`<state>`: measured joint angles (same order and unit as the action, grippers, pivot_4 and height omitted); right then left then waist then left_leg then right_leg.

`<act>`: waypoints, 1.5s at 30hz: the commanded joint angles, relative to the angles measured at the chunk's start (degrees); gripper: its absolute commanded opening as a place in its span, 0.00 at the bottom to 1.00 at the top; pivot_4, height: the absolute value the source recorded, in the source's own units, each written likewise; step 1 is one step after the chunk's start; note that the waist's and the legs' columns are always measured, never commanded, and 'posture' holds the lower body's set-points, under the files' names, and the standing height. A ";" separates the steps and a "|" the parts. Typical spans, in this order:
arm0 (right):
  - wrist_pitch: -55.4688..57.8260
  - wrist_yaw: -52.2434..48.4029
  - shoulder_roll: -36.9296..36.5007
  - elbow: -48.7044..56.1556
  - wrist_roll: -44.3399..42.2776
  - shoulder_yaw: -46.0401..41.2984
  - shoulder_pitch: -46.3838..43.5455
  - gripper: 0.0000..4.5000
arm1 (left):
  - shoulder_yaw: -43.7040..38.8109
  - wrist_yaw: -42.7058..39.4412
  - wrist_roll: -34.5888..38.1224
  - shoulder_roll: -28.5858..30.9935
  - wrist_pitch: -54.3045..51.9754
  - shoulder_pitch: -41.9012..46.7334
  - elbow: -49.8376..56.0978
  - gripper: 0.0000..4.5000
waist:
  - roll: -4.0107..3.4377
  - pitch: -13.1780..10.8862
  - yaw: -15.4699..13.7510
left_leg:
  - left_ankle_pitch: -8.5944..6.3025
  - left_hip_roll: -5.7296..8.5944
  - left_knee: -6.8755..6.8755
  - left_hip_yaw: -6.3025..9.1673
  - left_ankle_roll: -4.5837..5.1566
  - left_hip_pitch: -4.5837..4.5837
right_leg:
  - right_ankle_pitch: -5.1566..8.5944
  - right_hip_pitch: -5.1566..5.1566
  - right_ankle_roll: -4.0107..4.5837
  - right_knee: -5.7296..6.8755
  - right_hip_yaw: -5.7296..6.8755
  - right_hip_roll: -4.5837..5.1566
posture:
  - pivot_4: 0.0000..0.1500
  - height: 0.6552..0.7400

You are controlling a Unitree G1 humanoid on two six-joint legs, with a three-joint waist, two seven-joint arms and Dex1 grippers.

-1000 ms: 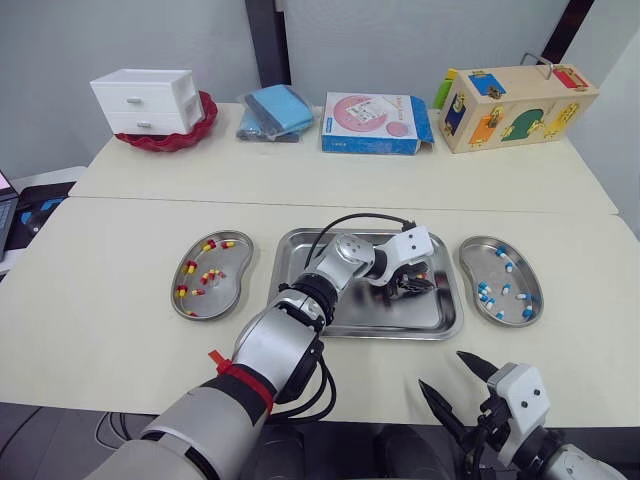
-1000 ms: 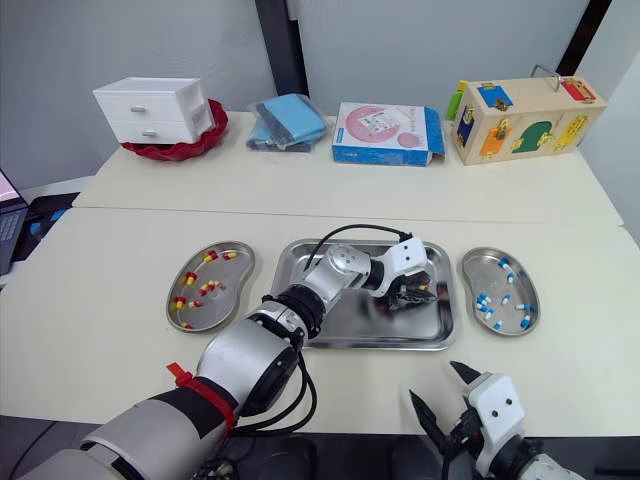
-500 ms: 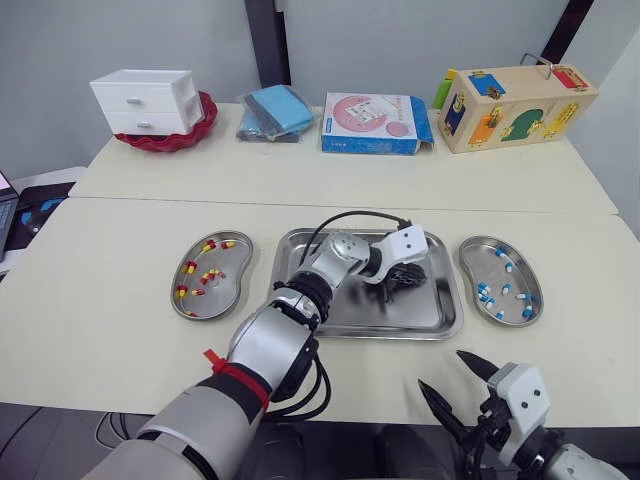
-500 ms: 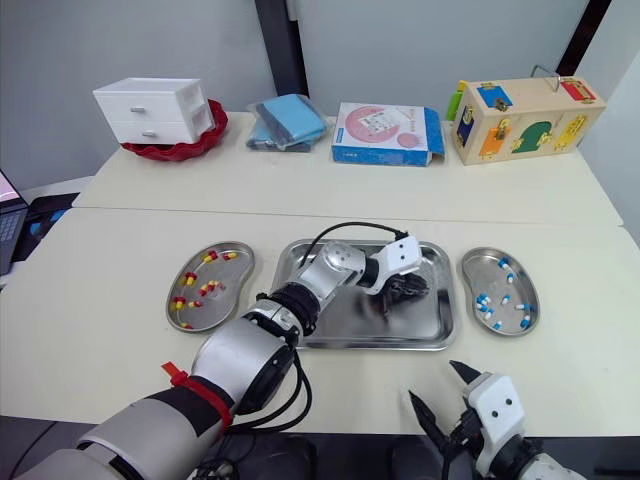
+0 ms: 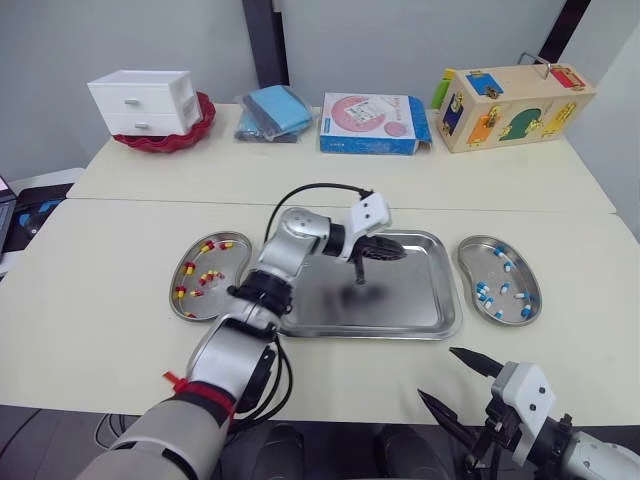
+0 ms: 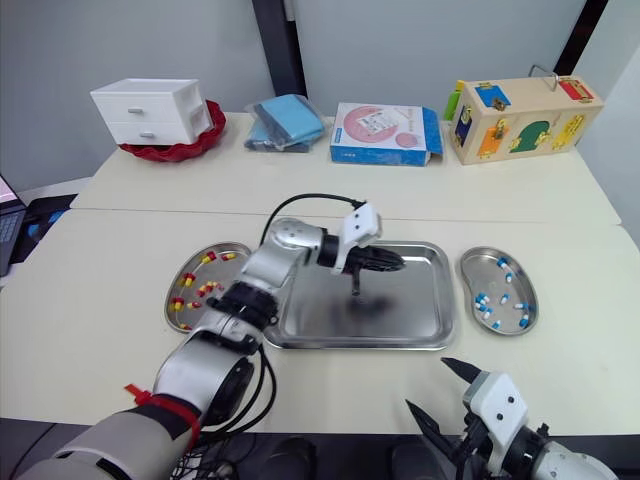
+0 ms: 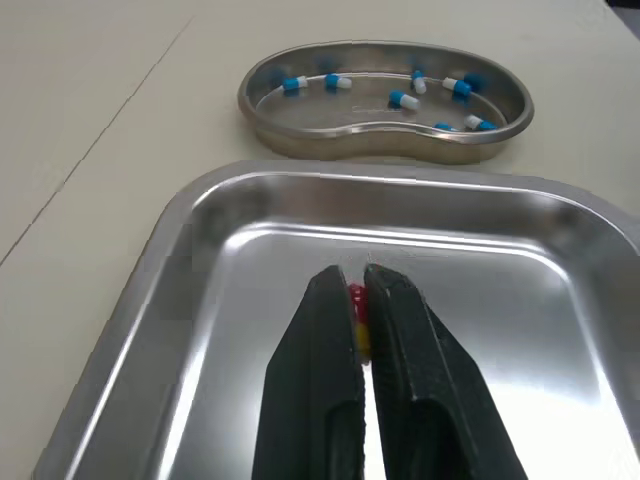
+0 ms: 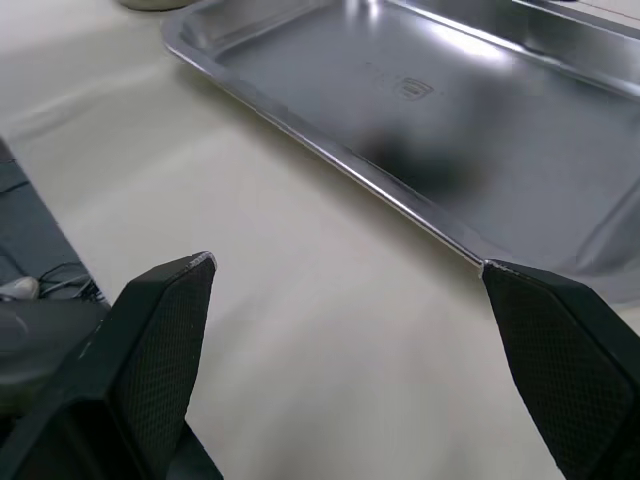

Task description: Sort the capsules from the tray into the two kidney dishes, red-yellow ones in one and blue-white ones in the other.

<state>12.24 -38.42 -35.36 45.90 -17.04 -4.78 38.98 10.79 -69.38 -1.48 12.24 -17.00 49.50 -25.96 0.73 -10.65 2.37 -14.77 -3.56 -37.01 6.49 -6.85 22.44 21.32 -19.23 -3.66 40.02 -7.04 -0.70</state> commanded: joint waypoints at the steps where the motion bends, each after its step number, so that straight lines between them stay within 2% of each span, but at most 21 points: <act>1: -2.80 -4.20 -1.91 -2.04 -1.25 -1.24 -1.42 1.00 | -3.73 1.49 3.08 6.79 -10.53 -5.54 16.31 0.00 | 0.00 0.00 -0.03 | 0.00 -0.01 0.01 0.01 0.00 -0.02 | 0.00 0.01 0.00 0.00 0.02 0.00 | 1.00 1.00; 7: -4.36 -8.06 -3.01 -6.35 -2.50 -1.63 -4.97 1.00 | -10.61 5.68 7.51 17.57 -23.03 -14.81 31.68 0.00 | 0.01 0.00 -0.74 | 0.00 -0.04 -0.06 0.00 0.00 -0.09 | 0.00 0.11 0.00 0.00 0.02 0.00 | 1.00 1.00; 13: -5.96 -10.02 -2.62 -9.73 -3.76 -2.02 -8.26 1.00 | -20.20 10.74 9.89 27.58 -26.89 -25.13 36.59 0.00 | 0.02 0.00 -0.67 | -0.01 -0.05 -0.01 0.00 0.01 -0.11 | 0.00 0.10 0.01 0.00 0.03 0.01 | 1.00 1.00; 18: -5.48 -12.02 -3.55 -11.01 -4.81 -2.22 -10.70 1.00 | -27.26 14.80 13.25 29.74 -28.30 -30.70 38.67 0.00 | 0.05 -0.01 -0.83 | -0.01 -0.05 -0.02 0.00 0.01 -0.10 | 0.00 0.09 0.01 0.00 0.04 0.01 | 1.00 1.00; 23: -4.13 -13.04 -4.70 -11.42 -6.02 -2.37 -12.84 1.00 | -26.54 17.85 13.07 31.30 -26.39 -34.33 38.70 0.00 | 0.06 -0.01 -0.78 | -0.01 -0.05 -0.01 0.00 0.01 -0.11 | 0.00 0.10 0.01 0.00 0.04 0.01 | 1.00 1.00; 32: -2.97 -13.85 -5.54 -11.38 -6.74 -2.85 -13.44 1.00 | -26.13 21.93 14.54 31.48 -25.93 -34.91 38.75 0.00 | 0.06 -0.01 -0.72 | -0.01 -0.05 0.00 0.00 0.01 -0.11 | -0.01 0.08 0.01 -0.01 0.04 0.01 | 1.00 1.00; 36: -1.86 -13.11 -5.33 -10.84 -6.54 -1.84 -14.56 1.00 | -26.15 22.47 15.31 32.26 -26.39 -34.71 38.90 0.24 | 0.07 -0.01 -0.69 | -0.01 -0.05 0.00 0.00 0.01 -0.11 | 0.00 0.08 0.01 0.00 0.04 0.01 | 1.00 1.00; 45: -0.63 -13.50 -5.81 -10.54 -6.94 -2.40 -15.20 1.00 | -25.91 23.58 17.06 33.50 -27.21 -35.57 39.78 0.89 | 0.07 -0.01 -0.69 | -0.01 -0.05 0.01 0.00 0.01 -0.10 | -0.01 0.06 0.01 -0.01 0.03 0.01 | 1.00 1.00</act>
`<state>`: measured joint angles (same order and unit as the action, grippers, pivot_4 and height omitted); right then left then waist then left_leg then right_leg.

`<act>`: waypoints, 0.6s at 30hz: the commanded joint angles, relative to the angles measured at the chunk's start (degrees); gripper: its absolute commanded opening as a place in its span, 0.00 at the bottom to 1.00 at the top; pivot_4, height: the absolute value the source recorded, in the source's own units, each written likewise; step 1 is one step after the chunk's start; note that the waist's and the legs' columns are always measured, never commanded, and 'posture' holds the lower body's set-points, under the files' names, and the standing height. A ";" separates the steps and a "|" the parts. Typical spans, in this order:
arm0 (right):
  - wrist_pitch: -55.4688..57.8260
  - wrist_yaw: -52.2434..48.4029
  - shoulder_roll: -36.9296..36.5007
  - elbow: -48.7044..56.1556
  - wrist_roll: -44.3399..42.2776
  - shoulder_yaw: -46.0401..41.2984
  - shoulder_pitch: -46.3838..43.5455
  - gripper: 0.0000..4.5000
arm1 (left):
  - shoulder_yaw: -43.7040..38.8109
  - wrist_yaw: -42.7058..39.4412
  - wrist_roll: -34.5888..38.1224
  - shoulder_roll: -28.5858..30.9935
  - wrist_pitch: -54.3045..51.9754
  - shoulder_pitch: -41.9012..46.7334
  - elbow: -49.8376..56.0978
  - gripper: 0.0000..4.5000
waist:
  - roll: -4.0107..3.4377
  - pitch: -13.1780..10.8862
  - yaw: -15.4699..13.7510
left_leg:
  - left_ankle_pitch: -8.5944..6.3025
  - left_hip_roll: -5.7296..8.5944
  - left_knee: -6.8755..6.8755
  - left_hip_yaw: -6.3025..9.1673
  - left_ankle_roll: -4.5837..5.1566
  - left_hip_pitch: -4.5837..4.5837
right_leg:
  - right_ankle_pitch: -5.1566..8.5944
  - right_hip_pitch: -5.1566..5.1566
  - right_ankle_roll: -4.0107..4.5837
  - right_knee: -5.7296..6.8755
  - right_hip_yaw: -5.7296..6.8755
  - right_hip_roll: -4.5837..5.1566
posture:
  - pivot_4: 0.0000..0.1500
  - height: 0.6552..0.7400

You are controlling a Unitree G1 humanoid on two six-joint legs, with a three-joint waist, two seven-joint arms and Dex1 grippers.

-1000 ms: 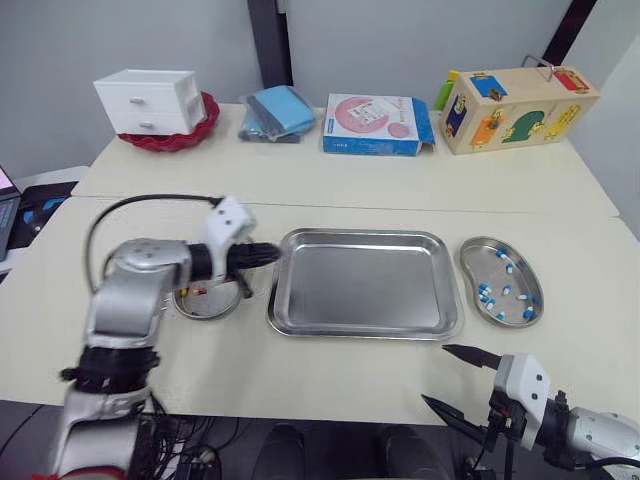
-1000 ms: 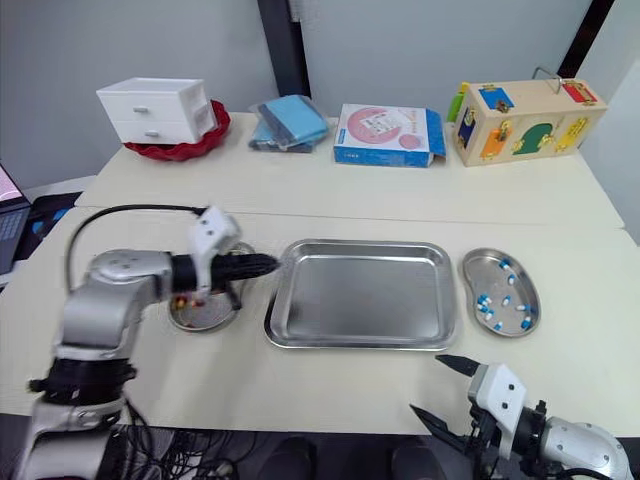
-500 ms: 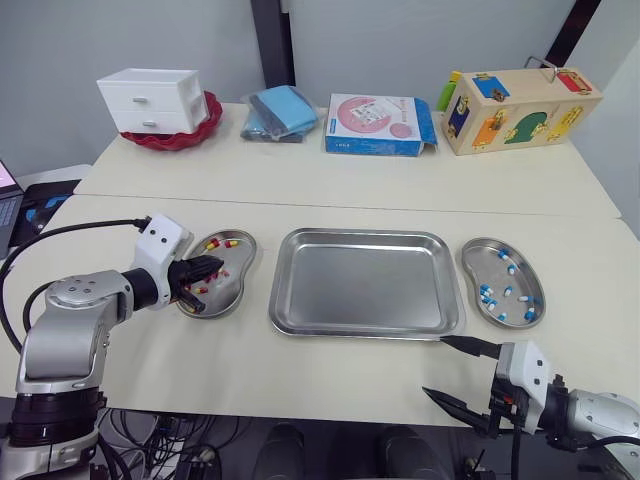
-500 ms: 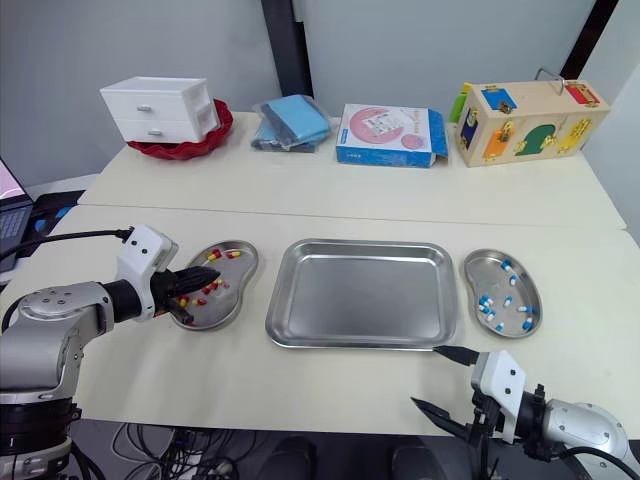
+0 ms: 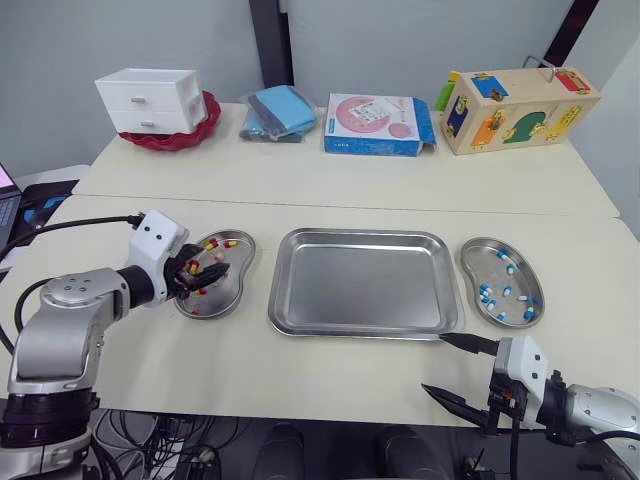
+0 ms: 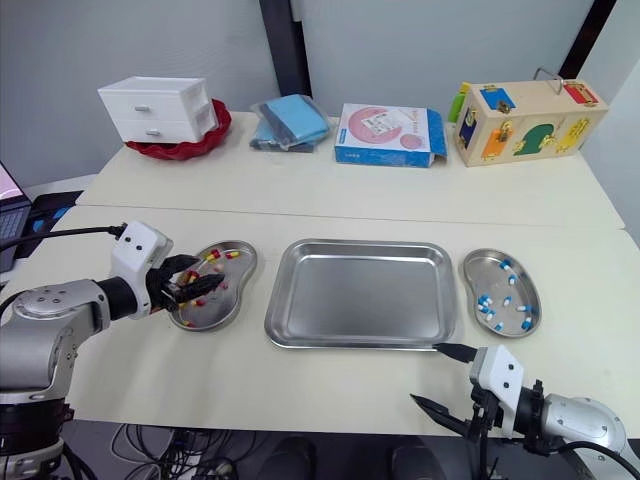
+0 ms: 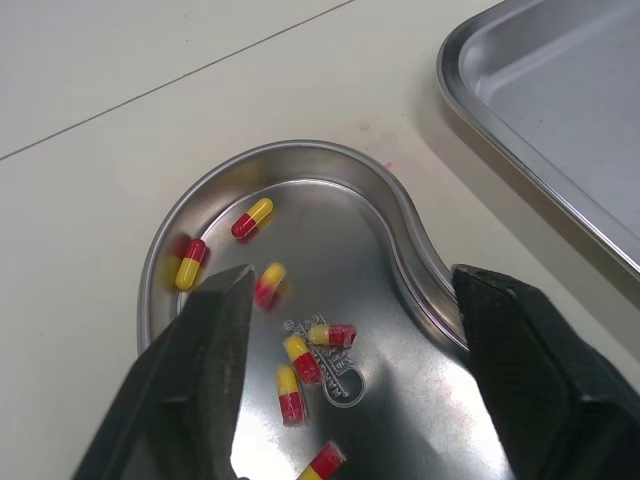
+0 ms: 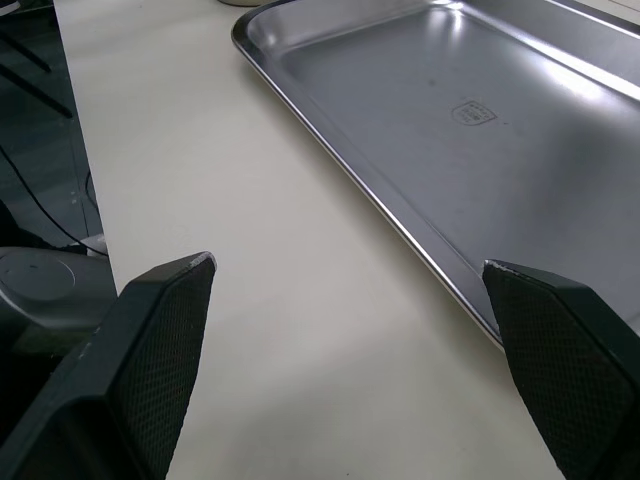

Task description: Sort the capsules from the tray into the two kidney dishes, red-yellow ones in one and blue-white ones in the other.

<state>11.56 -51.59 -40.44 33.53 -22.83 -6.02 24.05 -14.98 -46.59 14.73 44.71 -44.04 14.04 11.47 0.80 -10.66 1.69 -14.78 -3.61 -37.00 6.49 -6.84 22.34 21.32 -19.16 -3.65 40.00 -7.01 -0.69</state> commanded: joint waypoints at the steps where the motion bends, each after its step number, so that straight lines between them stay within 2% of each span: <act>1: 0.10 -0.42 -0.79 1.82 -1.14 -1.22 -0.29 1.00 | -0.11 0.89 1.01 1.05 -0.23 -0.17 2.42 0.96 | 0.00 0.00 0.00 | 0.00 0.00 0.00 0.00 0.00 0.00 | 0.00 0.00 0.00 0.00 0.00 0.00 | 1.00 1.00; 2: 0.16 -0.49 -0.87 1.78 -1.18 -1.35 -0.32 1.00 | -0.11 1.00 1.16 1.08 -0.25 -0.31 2.48 0.99 | 0.00 0.00 0.00 | 0.00 0.00 0.00 0.00 0.00 0.00 | 0.00 0.00 0.00 0.00 0.00 0.00 | 1.00 1.00; 10: -0.35 -1.15 -1.31 0.88 -2.18 -3.89 1.10 1.00 | -1.79 0.29 3.96 1.37 -0.03 -1.82 3.02 0.99 | 0.00 0.00 0.00 | 0.00 0.00 0.00 -0.01 0.00 0.00 | 0.00 0.00 0.00 0.00 0.00 0.00 | 1.00 1.00; 18: 5.52 -7.03 -9.04 -6.21 -6.81 -20.72 4.71 1.00 | -15.72 -11.67 11.51 9.48 0.22 -14.69 0.21 0.99 | 0.05 -0.04 0.39 | -0.01 -0.03 0.09 -0.10 0.01 -0.02 | 0.01 -0.05 0.01 -0.04 -0.08 0.00 | 1.00 1.00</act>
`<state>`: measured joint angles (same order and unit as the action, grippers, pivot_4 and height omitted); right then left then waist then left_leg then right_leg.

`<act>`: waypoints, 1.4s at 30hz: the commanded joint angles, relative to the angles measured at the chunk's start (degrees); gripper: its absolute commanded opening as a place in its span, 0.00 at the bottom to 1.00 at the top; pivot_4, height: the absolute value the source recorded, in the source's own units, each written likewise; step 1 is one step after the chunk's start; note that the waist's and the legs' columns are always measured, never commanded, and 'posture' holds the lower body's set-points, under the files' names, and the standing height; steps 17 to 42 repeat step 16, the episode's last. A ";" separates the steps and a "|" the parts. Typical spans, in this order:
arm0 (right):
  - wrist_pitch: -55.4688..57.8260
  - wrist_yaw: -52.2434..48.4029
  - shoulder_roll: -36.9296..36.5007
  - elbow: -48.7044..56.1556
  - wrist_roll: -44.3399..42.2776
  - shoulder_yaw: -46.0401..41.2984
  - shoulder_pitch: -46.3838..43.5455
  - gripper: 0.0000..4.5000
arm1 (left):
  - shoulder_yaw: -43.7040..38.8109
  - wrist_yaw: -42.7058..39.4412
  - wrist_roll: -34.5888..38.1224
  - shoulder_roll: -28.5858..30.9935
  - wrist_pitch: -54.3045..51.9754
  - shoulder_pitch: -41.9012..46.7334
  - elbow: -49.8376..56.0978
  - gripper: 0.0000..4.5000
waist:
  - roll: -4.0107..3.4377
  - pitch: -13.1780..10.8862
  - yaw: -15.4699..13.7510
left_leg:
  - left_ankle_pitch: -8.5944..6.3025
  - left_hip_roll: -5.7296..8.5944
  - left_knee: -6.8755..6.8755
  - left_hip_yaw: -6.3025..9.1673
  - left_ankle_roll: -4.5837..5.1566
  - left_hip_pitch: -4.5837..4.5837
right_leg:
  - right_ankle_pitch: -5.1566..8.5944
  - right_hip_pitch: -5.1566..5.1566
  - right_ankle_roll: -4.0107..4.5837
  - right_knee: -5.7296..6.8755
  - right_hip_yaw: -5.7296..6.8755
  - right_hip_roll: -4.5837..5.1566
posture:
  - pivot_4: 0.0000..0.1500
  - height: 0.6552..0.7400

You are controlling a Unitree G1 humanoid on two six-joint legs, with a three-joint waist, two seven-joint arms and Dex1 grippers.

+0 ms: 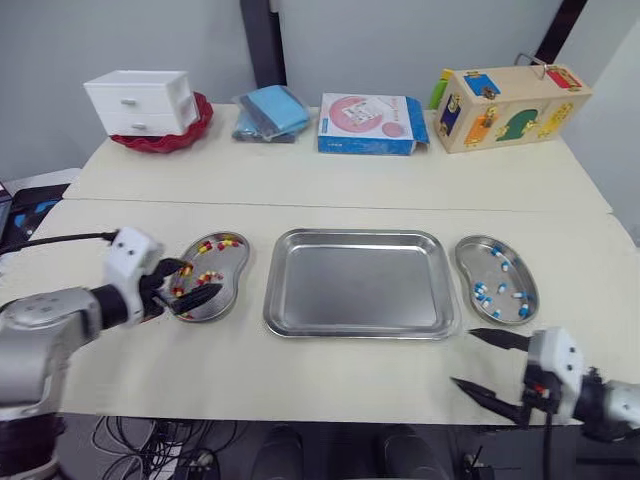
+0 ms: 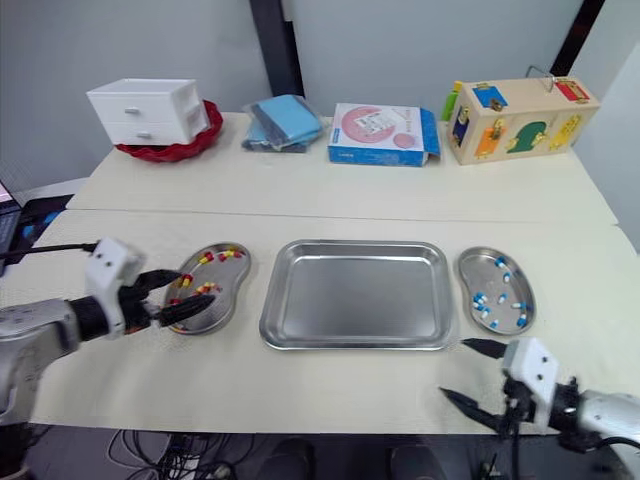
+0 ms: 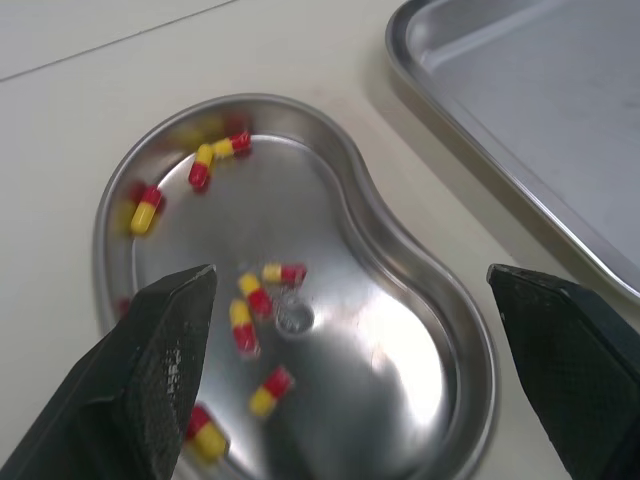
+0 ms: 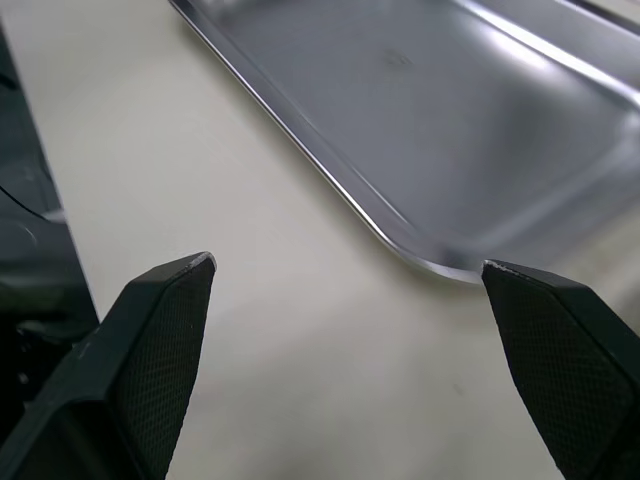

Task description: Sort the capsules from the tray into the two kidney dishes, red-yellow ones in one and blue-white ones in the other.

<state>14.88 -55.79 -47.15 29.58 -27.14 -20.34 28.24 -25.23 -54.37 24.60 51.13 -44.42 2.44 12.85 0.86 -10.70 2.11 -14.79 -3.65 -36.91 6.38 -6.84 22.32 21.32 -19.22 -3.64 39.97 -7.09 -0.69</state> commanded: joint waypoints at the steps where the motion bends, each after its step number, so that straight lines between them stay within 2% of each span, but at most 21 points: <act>1: 2.81 -3.94 -3.46 -3.90 -2.56 -8.21 0.80 1.00 | -6.61 -5.34 1.02 4.45 1.86 -5.30 -2.57 0.99 | -0.01 0.00 -0.08 | 0.00 0.01 0.00 -0.01 0.00 -0.02 | 0.00 0.01 0.00 0.00 -0.01 0.00 | 1.00 1.00; 7: 0.62 -9.54 -10.86 -20.09 2.56 -12.05 -2.00 1.00 | -12.06 -9.79 -3.92 10.28 11.24 -14.56 -13.93 0.99 | 0.12 -0.08 0.01 | -0.01 0.01 0.04 -0.13 0.01 -0.14 | 0.01 0.02 0.02 -0.03 -0.10 0.01 | 1.00 1.00; 13: -2.86 -11.39 -12.63 -29.22 5.08 -10.04 -8.72 1.00 | -12.89 -9.93 -4.59 10.19 14.80 -16.13 -16.99 0.99 | 0.17 -0.14 0.04 | -0.01 0.00 0.06 -0.18 0.01 -0.14 | 0.02 0.01 0.01 -0.06 -0.12 0.01 | 1.00 1.00; 42: -3.39 -11.90 -12.59 -30.53 5.70 -9.57 -10.59 1.00 | -12.46 -8.83 -4.82 9.36 15.51 -16.24 -16.66 0.99 | 0.16 -0.15 0.07 | -0.02 0.00 0.08 -0.18 0.00 -0.12 | 0.02 0.00 0.01 -0.07 -0.12 0.01 | 1.00 1.00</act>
